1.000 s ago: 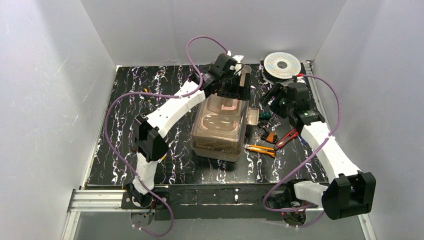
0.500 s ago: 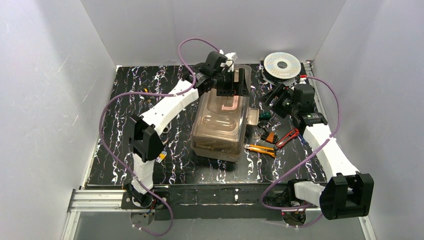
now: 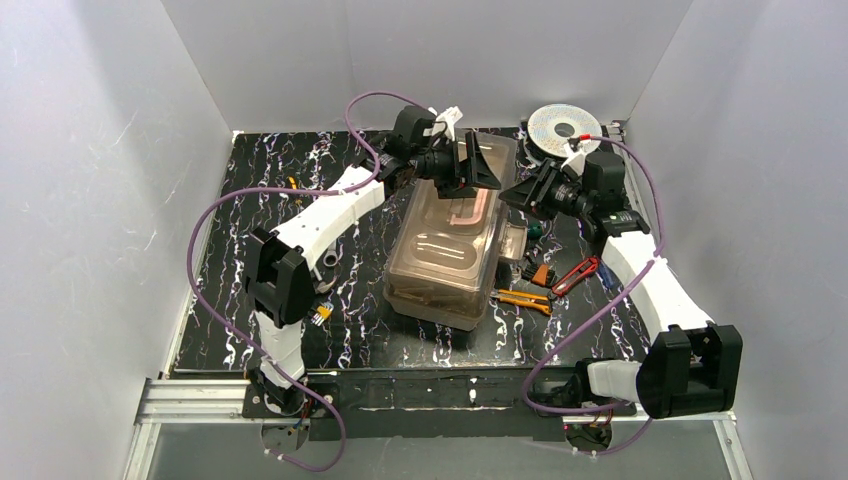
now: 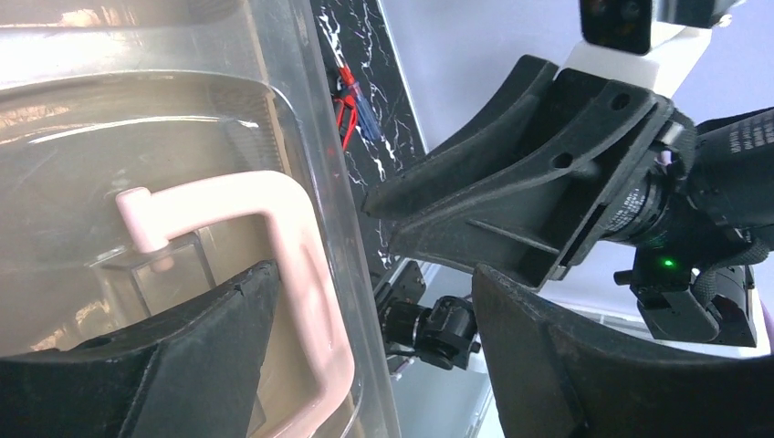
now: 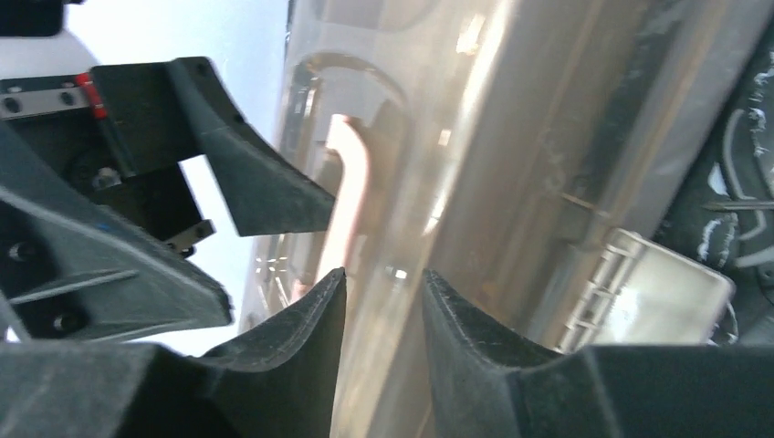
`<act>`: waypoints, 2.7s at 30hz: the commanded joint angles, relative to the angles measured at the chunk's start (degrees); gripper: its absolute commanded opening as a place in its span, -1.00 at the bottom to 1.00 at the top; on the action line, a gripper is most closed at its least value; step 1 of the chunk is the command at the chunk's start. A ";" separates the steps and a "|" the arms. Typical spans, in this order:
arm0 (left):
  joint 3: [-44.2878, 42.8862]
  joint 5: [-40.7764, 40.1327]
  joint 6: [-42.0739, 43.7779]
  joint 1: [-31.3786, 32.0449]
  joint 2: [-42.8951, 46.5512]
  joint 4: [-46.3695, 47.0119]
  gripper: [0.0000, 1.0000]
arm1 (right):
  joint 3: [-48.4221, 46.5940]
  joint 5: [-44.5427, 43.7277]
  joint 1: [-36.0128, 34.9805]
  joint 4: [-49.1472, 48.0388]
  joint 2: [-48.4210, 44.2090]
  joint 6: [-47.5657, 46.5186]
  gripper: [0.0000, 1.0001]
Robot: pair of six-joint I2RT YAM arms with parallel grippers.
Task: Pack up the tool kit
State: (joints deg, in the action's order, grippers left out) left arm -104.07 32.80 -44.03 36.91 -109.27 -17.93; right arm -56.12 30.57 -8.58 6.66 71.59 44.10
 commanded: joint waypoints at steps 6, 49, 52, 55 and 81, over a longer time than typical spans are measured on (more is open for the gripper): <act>1.10 7.75 -2.72 0.60 7.28 4.02 0.49 | -8.06 2.18 -3.48 2.39 2.65 -0.49 -0.79; -15.08 -11.74 18.32 -1.31 -1.63 -27.07 -0.09 | -15.39 5.62 -10.67 3.56 11.53 -1.36 -0.97; -15.08 -13.04 19.16 -1.31 -1.15 -27.25 -0.46 | -15.86 3.77 -10.44 5.71 10.97 -2.95 -0.97; -15.04 -14.60 20.02 -1.31 -0.59 -27.75 -0.59 | -15.60 1.39 -9.50 7.85 9.36 -4.76 -0.97; -4.41 -7.72 13.60 -8.70 10.44 -16.48 -1.00 | 5.64 -5.47 6.57 0.63 0.54 -3.38 0.48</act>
State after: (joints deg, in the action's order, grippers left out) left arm -113.16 20.47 -28.56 31.66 -106.87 -41.82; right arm -48.56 29.54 -1.78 11.25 69.60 40.77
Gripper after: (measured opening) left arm 0.095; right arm 0.743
